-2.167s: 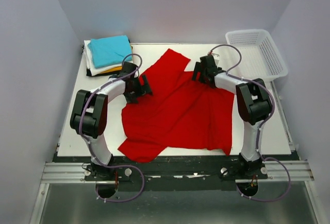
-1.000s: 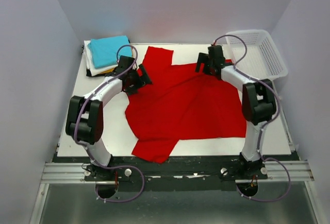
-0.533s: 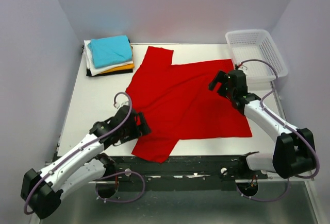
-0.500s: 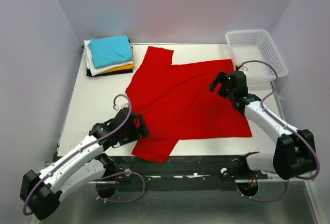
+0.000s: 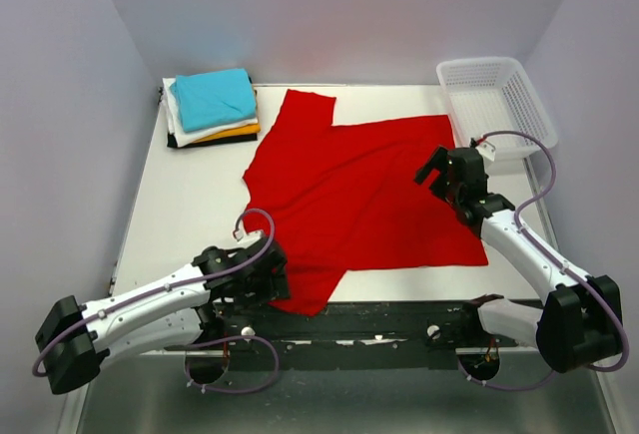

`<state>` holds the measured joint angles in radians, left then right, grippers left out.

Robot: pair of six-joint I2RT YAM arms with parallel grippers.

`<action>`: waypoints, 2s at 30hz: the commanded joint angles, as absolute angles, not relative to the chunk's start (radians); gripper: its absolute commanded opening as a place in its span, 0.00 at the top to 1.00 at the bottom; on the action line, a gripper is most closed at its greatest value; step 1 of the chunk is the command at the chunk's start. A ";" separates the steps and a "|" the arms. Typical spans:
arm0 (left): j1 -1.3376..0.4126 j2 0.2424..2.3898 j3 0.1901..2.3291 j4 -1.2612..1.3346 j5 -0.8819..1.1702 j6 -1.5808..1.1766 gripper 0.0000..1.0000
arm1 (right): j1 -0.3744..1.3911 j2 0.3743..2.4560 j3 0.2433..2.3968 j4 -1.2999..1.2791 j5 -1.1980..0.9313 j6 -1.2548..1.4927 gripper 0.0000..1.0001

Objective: Fold and stack the t-shirts
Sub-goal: Grab the side of the flattened tshirt closest away from the robot with both arms

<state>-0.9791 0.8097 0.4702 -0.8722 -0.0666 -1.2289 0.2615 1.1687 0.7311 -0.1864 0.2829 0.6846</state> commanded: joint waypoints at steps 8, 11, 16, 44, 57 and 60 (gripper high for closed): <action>-0.986 0.999 0.460 -0.632 -0.099 -1.229 0.32 | 0.258 1.152 0.702 -0.243 0.341 0.729 0.00; -0.986 1.052 0.465 -0.611 -0.108 -1.233 0.39 | 0.259 1.132 0.695 -0.254 0.356 0.738 0.00; -0.988 1.125 0.486 -0.645 -0.154 -1.248 0.47 | 0.257 1.075 0.672 -0.295 0.393 0.757 0.00; -0.991 0.966 0.416 -0.542 -0.005 -1.095 1.00 | 0.258 0.823 0.404 -0.741 0.607 1.380 0.13; -1.005 0.877 0.365 -0.513 0.035 -1.131 1.00 | 0.258 0.878 0.340 -0.612 0.589 1.371 0.60; -1.006 0.850 0.365 -0.530 0.046 -1.136 1.00 | 0.258 0.819 0.336 -0.614 0.580 1.366 0.99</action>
